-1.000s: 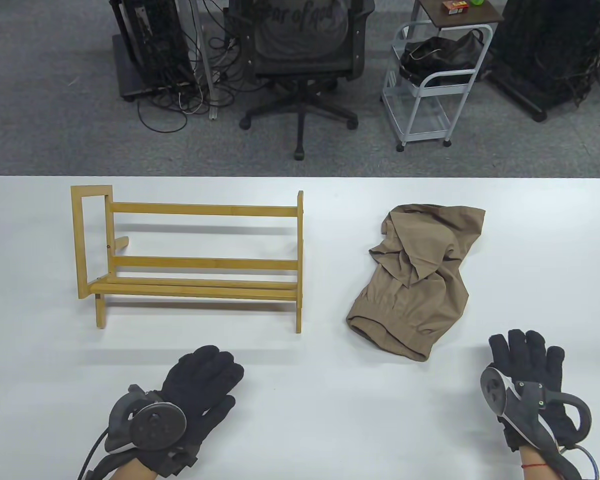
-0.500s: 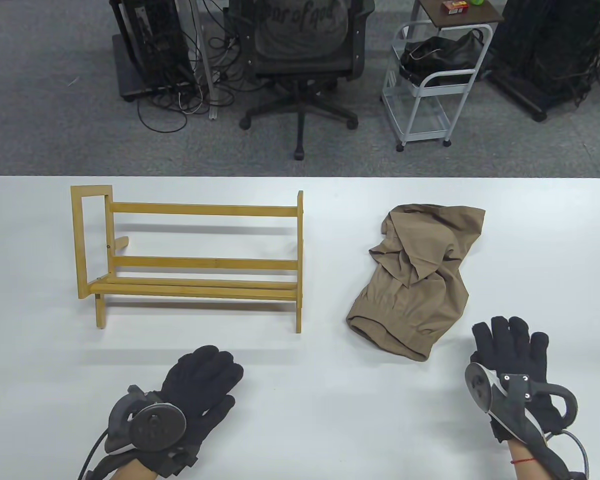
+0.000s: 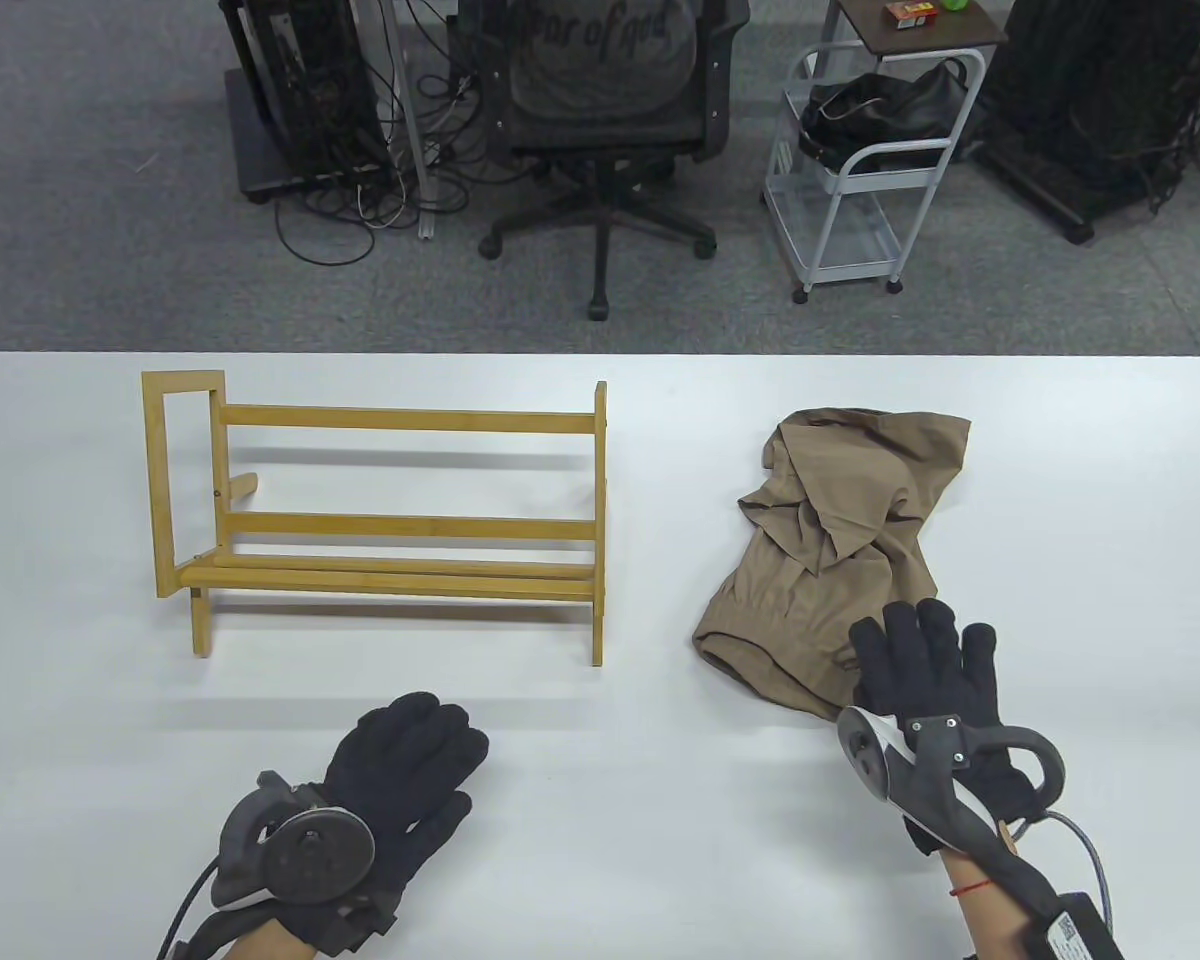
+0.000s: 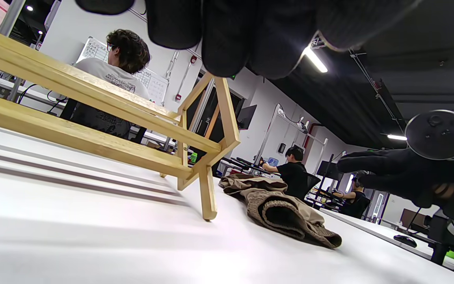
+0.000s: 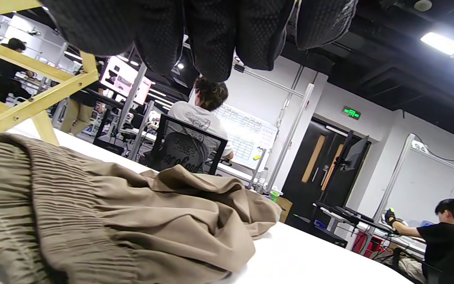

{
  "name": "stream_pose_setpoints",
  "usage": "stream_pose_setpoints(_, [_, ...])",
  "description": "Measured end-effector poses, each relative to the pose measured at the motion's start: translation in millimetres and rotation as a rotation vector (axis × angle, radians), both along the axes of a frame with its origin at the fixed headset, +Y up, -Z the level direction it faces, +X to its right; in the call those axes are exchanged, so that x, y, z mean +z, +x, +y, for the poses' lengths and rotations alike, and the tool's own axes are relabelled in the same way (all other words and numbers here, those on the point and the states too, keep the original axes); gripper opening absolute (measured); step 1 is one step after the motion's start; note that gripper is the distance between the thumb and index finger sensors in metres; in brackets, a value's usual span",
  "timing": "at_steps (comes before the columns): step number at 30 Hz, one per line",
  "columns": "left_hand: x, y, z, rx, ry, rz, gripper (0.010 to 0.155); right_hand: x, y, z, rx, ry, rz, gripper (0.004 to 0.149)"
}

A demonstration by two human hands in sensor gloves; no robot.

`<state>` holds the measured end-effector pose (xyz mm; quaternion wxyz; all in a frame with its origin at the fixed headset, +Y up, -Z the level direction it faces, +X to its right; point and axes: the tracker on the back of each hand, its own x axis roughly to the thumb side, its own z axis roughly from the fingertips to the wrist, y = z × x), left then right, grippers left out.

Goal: Hang shorts on book rack

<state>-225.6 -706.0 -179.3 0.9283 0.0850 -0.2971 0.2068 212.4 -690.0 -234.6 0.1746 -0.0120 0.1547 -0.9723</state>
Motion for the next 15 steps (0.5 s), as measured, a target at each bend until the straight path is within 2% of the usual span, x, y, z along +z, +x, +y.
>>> stream_pose_setpoints(6, [0,1,0,0.006,-0.004,-0.006,0.055,-13,-20,-3,0.026,0.001,0.047,0.056])
stream_pose_setpoints(15, [-1,1,0,0.013,0.001,-0.009,0.055,-41,-41,-13,-0.081,-0.082,0.033,0.058])
